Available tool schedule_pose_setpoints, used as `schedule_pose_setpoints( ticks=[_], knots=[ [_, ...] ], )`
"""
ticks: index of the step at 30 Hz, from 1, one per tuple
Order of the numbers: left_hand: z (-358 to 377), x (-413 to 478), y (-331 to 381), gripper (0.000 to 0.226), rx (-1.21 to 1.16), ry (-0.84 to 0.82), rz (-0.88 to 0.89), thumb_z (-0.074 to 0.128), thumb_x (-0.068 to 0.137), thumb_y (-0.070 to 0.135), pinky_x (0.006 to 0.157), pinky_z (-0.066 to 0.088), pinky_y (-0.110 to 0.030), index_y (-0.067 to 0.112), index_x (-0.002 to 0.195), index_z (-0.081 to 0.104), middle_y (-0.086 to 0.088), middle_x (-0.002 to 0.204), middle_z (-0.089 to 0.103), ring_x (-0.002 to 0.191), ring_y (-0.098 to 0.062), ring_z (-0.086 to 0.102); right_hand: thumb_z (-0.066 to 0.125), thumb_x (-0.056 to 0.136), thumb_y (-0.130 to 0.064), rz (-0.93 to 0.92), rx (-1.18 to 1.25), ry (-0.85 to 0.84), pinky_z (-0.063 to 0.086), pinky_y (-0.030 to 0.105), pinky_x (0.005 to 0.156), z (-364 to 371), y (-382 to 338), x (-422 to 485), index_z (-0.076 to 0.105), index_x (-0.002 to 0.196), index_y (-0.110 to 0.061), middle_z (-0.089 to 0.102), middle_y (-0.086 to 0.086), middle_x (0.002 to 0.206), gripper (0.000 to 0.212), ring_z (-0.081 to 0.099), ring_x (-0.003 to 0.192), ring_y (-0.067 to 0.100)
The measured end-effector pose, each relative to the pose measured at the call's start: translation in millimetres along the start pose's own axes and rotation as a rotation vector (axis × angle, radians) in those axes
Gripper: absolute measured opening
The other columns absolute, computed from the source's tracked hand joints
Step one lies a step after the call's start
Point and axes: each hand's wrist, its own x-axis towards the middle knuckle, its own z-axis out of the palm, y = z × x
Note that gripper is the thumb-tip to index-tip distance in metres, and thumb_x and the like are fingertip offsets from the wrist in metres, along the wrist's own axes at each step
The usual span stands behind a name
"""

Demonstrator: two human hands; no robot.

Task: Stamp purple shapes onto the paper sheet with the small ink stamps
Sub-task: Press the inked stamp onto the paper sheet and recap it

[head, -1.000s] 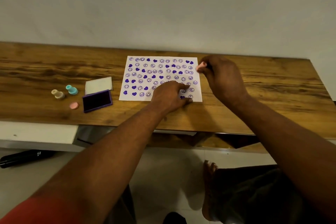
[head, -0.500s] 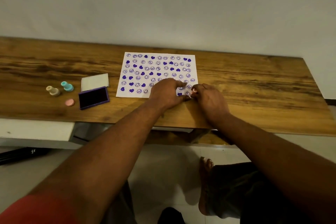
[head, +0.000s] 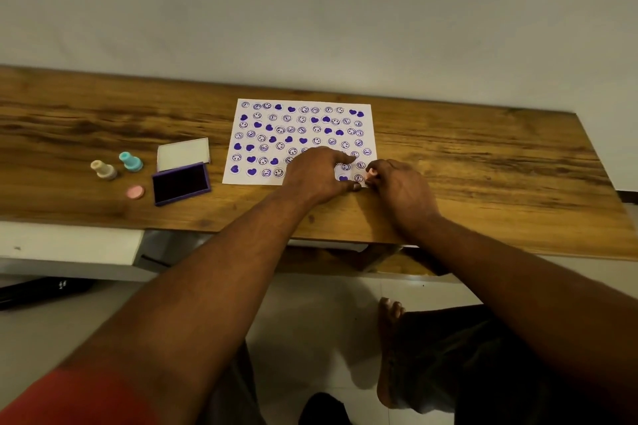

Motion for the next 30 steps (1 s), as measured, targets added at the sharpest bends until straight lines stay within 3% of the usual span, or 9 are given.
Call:
schedule_pose_setpoints(
  ticks=[9,11,14,18,21,26,30],
  knots=[
    [0.2,-0.7,1.6,0.071,0.003,-0.004,-0.004,0.077,0.072,0.072,0.096,0.048,-0.039,0.050,0.137,0.060,0.008,0.136,0.065,0.125,-0.017,0.060,0.066,0.097,-0.024,0.047,0.090,-0.051,0.045,0.032,0.076,-5.6,-0.1,2.9,0.069,0.120,-0.012,0.074,0.013,0.112,0.026,0.068,0.099,0.033],
    [0.5,-0.8,1.9,0.072,0.009,-0.002,-0.005,0.077,0.071,0.073,0.095,0.049,-0.039,0.050,0.138,0.060,0.008,0.135,0.065,0.124,-0.017,0.060,0.071,0.094,-0.022,0.176,0.330,0.023,0.047,0.025,0.072,-15.7,0.8,10.3,0.073,0.113,-0.011,0.077,0.008,0.104,0.022,0.071,0.092,0.023],
    [0.4,0.5,0.5,0.074,-0.001,-0.006,-0.004,0.078,0.070,0.074,0.096,0.048,-0.039,0.050,0.138,0.060,0.009,0.135,0.065,0.124,-0.017,0.060,0.069,0.097,-0.021,0.496,0.918,0.256,0.052,0.020,0.068,-35.3,5.8,26.2,0.072,0.113,-0.008,0.074,-0.003,0.093,0.020,0.068,0.076,0.003],
    [0.3,0.2,-0.5,0.075,-0.008,-0.014,0.001,0.078,0.070,0.073,0.095,0.046,-0.038,0.049,0.138,0.060,0.010,0.136,0.065,0.126,-0.016,0.060,0.068,0.099,-0.022,0.749,1.302,0.276,0.038,0.018,0.048,-47.9,7.8,36.8,0.070,0.105,-0.013,0.065,-0.005,0.082,0.011,0.047,0.058,0.005],
    [0.0,0.1,-0.9,0.074,-0.015,-0.010,0.004,0.079,0.070,0.073,0.097,0.049,-0.038,0.048,0.138,0.061,0.010,0.137,0.064,0.125,-0.015,0.060,0.069,0.098,-0.019,0.736,1.349,0.256,0.035,0.018,0.047,-47.4,2.4,40.6,0.069,0.097,-0.015,0.064,-0.004,0.080,0.004,0.044,0.056,0.005],
    [-1.0,1.1,0.4,0.074,-0.005,-0.022,0.008,0.079,0.071,0.072,0.100,0.050,-0.040,0.048,0.139,0.060,0.008,0.138,0.064,0.125,-0.016,0.060,0.072,0.096,-0.020,0.759,1.340,0.257,0.036,0.018,0.047,-41.5,-0.4,43.9,0.071,0.113,-0.005,0.064,-0.005,0.078,0.023,0.045,0.055,0.004],
    [0.0,1.5,-3.1,0.073,-0.016,-0.012,0.012,0.079,0.071,0.072,0.097,0.049,-0.038,0.048,0.138,0.060,0.009,0.137,0.065,0.124,-0.015,0.061,0.074,0.095,-0.021,0.771,1.336,0.260,0.035,0.019,0.047,-37.1,0.6,48.5,0.071,0.111,-0.008,0.064,-0.005,0.078,0.021,0.044,0.053,0.004]
  ],
)
